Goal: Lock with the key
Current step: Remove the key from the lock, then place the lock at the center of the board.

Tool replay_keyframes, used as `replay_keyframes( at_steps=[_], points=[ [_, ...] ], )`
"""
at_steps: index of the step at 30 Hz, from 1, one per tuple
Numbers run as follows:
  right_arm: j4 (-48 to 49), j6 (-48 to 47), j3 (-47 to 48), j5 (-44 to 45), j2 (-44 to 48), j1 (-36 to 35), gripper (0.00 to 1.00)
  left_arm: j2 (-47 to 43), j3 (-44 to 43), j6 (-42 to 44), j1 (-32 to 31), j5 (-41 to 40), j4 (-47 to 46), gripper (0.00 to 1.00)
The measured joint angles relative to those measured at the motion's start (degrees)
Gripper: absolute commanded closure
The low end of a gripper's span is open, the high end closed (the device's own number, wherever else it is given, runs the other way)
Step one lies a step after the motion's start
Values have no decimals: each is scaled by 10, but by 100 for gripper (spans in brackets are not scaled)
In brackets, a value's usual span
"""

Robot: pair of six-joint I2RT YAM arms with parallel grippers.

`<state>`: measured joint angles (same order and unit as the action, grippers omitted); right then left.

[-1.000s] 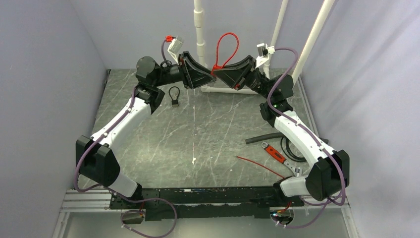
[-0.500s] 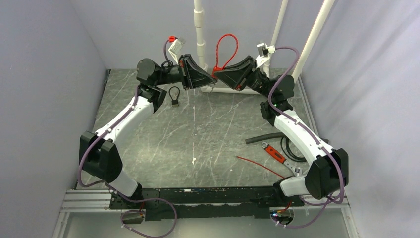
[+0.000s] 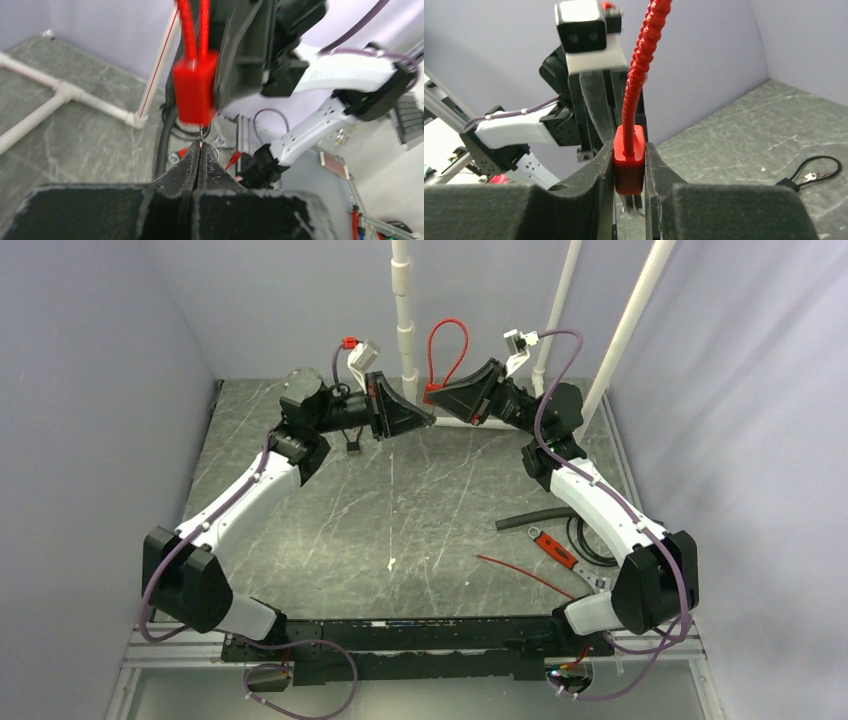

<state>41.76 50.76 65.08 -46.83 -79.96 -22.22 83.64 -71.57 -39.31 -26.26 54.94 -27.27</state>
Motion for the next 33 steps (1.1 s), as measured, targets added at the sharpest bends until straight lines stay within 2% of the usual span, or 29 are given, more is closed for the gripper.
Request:
replay_keyframes(
  at_steps=[2, 6, 10, 13, 15, 19, 25, 29, 33],
  points=[
    [-3, -4, 3, 14, 0, 0, 100, -18, 1, 54, -6, -18, 75, 100],
    [7, -8, 7, 19, 4, 0, 100, -32, 24, 116, -16, -23, 151, 100],
    [13, -8, 9, 23, 3, 0, 100, -33, 56, 126, -16, -13, 185, 100],
    [9, -15, 16, 14, -1, 0, 100, -43, 102, 100, 2, -1, 185, 100],
    [-12, -34, 20, 0, -3, -2, 100, -48, 124, 81, 37, 8, 190, 100],
    [-106, -94, 26, -20, -19, -21, 100, -58, 129, 73, 148, 1, 226, 100],
    [-239, -172, 29, -24, -100, -79, 100, -101, 136, 75, 283, -63, 286, 100],
    [-297, -198, 62, -6, -192, -114, 100, -114, 139, 86, 328, -98, 309, 100],
    [-315, -189, 106, 11, -288, -134, 100, -115, 139, 98, 345, -122, 332, 100]
  ],
)
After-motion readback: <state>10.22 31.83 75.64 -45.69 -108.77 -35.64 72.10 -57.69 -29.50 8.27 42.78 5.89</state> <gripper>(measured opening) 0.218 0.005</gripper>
